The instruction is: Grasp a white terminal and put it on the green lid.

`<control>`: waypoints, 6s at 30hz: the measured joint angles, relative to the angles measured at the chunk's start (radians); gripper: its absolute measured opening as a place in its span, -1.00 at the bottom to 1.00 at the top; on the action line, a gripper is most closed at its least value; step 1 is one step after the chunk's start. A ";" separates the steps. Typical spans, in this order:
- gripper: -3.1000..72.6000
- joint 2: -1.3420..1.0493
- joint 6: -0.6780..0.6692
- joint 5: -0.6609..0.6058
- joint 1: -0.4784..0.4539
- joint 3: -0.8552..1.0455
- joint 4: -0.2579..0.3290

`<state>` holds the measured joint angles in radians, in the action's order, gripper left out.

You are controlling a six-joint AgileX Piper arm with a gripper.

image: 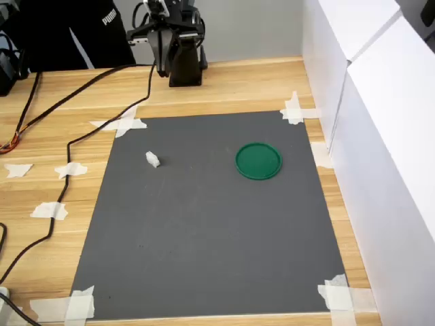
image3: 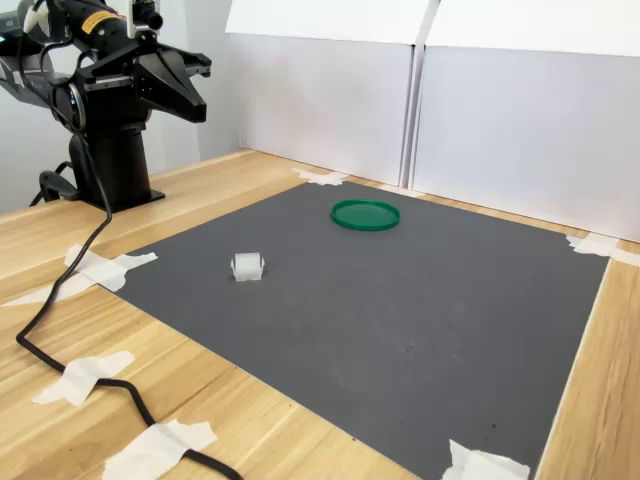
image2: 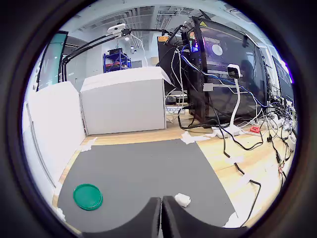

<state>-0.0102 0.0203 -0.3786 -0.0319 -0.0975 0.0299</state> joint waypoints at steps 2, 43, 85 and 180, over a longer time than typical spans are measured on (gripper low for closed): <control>-0.96 0.000 0.000 0.000 0.000 0.000 0.000; -0.96 0.302 -0.020 -0.004 0.000 -0.083 -0.056; -0.81 1.060 -0.590 -0.689 0.000 -0.687 -0.011; 0.89 1.636 -1.014 -0.333 -0.107 -0.806 -0.045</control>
<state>1.6260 -0.9934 -0.7118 -0.1389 -0.9032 -0.0152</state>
